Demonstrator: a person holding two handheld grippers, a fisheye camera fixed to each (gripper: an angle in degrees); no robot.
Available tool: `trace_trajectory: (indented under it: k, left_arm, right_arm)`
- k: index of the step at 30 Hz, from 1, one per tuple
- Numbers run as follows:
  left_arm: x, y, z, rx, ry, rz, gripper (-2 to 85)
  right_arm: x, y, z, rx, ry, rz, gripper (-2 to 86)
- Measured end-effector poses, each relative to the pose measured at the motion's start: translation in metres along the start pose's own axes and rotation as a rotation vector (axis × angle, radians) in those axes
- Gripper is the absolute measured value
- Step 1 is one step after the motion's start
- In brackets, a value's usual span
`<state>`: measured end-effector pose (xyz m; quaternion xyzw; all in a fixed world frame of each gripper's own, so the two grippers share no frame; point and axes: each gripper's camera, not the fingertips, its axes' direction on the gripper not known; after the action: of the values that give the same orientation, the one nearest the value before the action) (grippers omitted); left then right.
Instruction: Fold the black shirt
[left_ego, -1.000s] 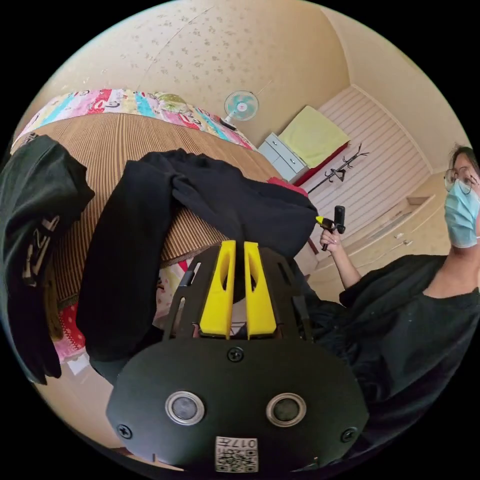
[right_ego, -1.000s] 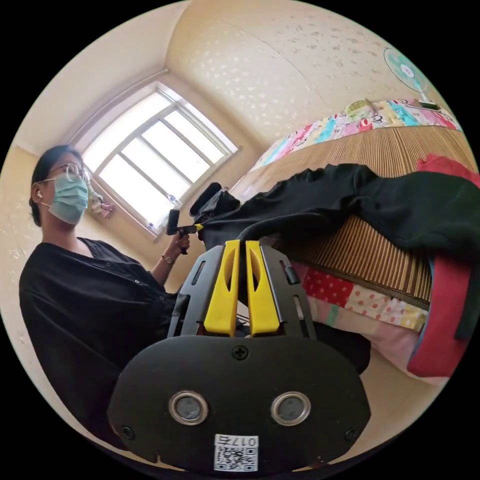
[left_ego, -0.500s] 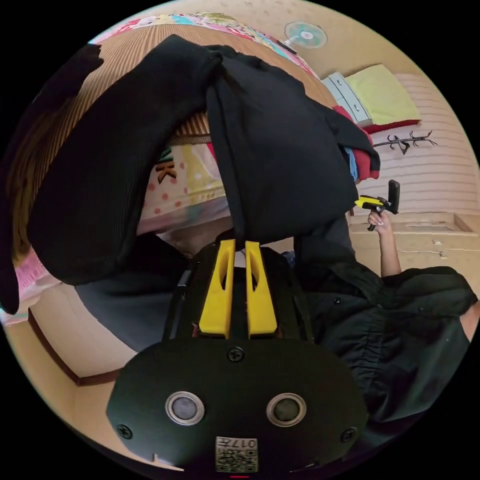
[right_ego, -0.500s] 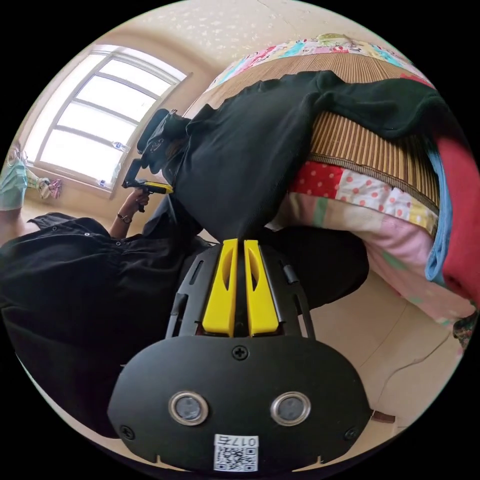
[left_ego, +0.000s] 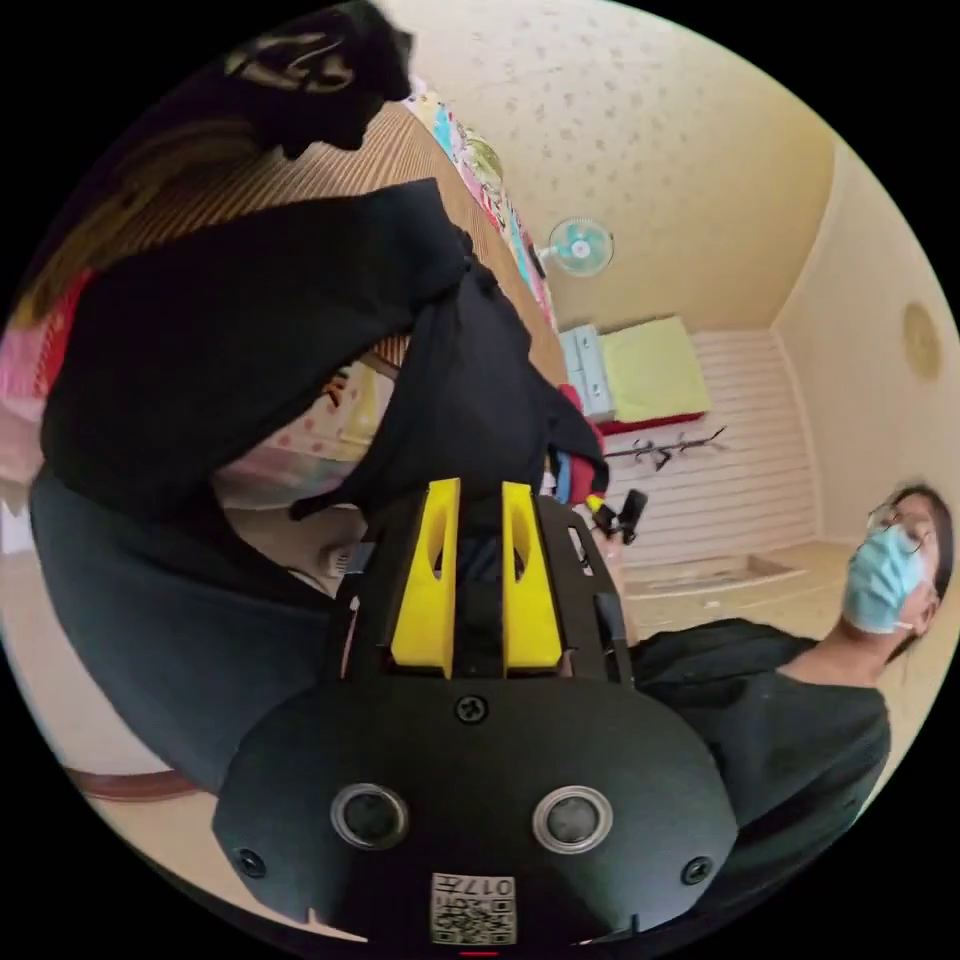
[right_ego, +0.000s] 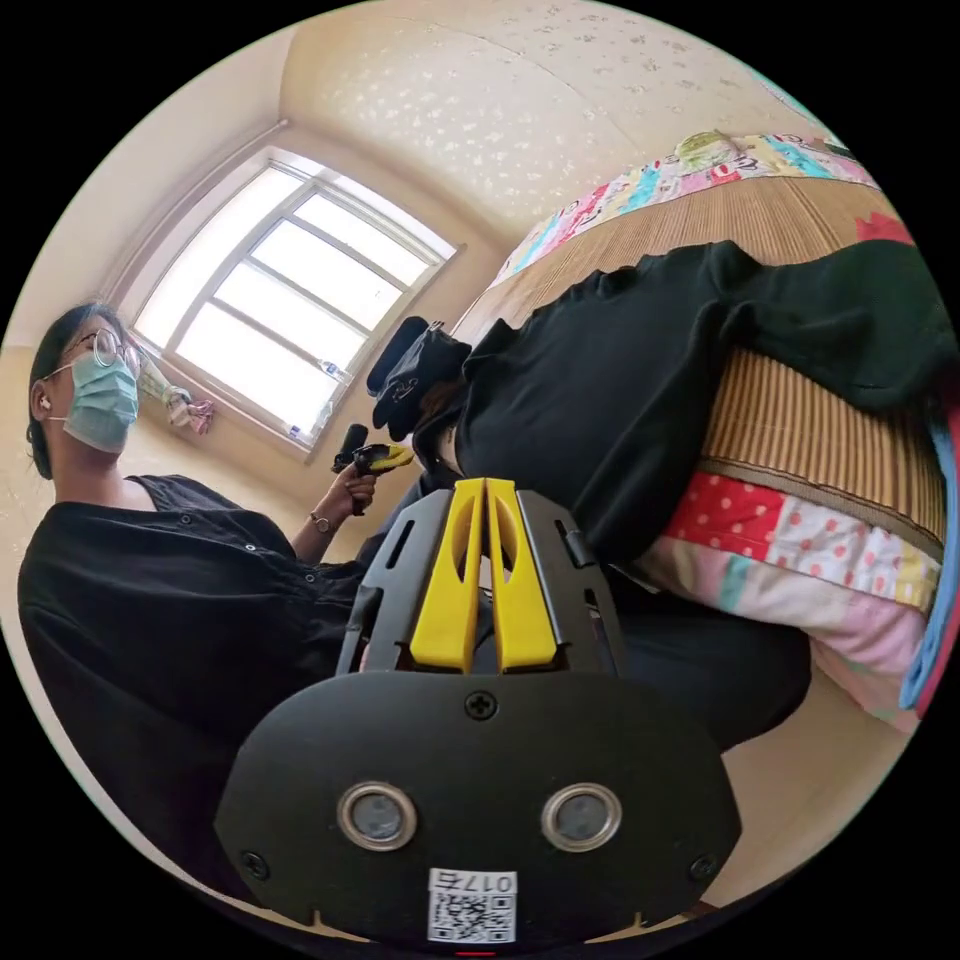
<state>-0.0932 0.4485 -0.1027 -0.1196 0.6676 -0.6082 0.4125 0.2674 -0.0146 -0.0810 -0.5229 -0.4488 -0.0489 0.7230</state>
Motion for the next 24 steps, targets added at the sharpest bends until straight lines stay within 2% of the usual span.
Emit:
trace_trajectory:
  k: [1,3,6,12,14,17,24]
  left_arm:
    - [-0.007,0.003,-0.003,0.045,-0.002,-0.044,8.9]
    - [-0.022,0.016,-0.025,0.255,-0.018,-0.161,12.9]
    - [-0.034,0.025,-0.045,0.422,0.017,-0.249,15.6]
    - [-0.055,0.012,-0.044,0.455,0.170,-0.295,15.4]
    - [-0.056,0.015,-0.047,0.508,0.159,-0.306,13.0]
    - [-0.042,0.020,-0.054,0.566,0.070,-0.228,4.8]
    - [0.064,0.041,-0.076,0.725,-0.249,0.102,4.1]
  right_arm:
    - [-0.001,-0.002,0.007,-0.011,0.001,-0.004,0.2]
    - [-0.002,-0.009,0.027,-0.047,-0.020,-0.013,0.3]
    - [-0.001,-0.011,0.038,-0.055,-0.054,-0.013,0.3]
    - [0.015,-0.009,0.031,-0.006,-0.052,0.030,0.3]
    - [0.024,-0.010,0.027,0.039,-0.047,0.064,0.2]
    - [0.038,-0.016,0.024,0.142,0.002,0.138,0.2]
    - [0.079,-0.047,0.045,0.268,0.163,0.290,0.3]
